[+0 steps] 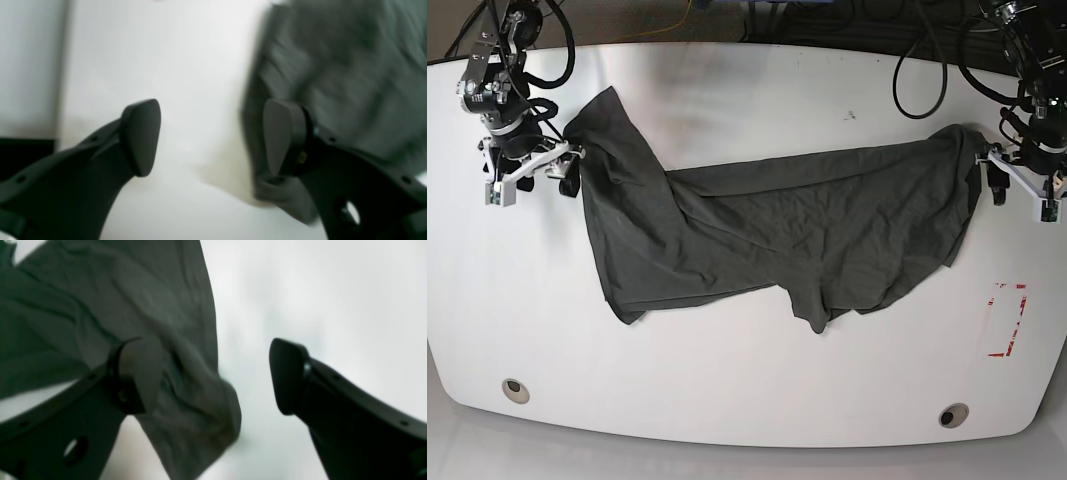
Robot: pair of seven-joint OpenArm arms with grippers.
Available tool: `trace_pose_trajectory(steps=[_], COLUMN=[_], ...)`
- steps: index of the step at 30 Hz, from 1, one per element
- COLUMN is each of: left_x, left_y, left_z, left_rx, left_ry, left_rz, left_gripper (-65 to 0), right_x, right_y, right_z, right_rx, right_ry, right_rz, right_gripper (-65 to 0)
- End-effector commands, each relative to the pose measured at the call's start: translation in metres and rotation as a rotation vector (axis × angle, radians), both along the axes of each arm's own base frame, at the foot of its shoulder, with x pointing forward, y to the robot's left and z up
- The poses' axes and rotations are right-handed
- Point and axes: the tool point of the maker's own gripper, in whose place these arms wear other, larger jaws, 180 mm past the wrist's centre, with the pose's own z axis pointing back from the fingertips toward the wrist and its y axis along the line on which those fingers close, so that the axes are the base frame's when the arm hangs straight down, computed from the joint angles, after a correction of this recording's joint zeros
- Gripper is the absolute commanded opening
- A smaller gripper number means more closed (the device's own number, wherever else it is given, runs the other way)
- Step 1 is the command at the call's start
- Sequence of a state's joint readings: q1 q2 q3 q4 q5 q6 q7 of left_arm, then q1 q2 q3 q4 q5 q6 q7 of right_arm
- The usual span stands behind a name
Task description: Layout the t-shirt on the table in an organized manner, then fold the t-shirt properly
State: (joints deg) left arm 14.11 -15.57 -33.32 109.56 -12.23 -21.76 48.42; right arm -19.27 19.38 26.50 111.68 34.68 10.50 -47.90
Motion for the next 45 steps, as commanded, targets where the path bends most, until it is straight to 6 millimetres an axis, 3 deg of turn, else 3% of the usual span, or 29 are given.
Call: trace_pose_trajectory(steps=[1, 9, 17, 20, 24, 30, 45], left_x=[0.013, 0.021, 0.020, 0.019, 0.019, 0.011, 0.008], left_y=[0.008, 0.022, 0.021, 0.022, 0.023, 0.038, 0.046], left_z=[0.024, 0.043, 0.042, 0.042, 0.041, 0.046, 0.050], left_rx=[0.026, 0.032, 0.033, 0.033, 0.031, 0.039, 0.050], left_ry=[-0.076, -0.141, -0.137, -0.137, -0.136, -0.149, -0.155], left_rz=[0.011, 0.057, 0.054, 0.055, 0.059, 0.109, 0.124], left_gripper=[-19.7, -19.6, -19.7, -19.9, -19.9, -20.0, -20.0], right_x=[0.020, 0.044, 0.070, 0.079, 0.089, 0.102, 0.145], right_y=[0.007, 0.026, 0.041, 0.057, 0.108, 0.161, 0.219], right_z=[0.021, 0.033, 0.029, 0.025, 0.012, -0.001, -0.015], right_rx=[-0.008, 0.009, 0.048, 0.064, 0.123, 0.183, 0.316], right_ry=[-0.080, -0.132, -0.136, -0.129, -0.102, -0.065, -0.011], right_rz=[0.033, 0.084, 0.118, 0.161, 0.266, 0.372, 0.393], right_gripper=[-16.8, -16.8, -16.8, -16.8, -16.8, -16.8, -16.8])
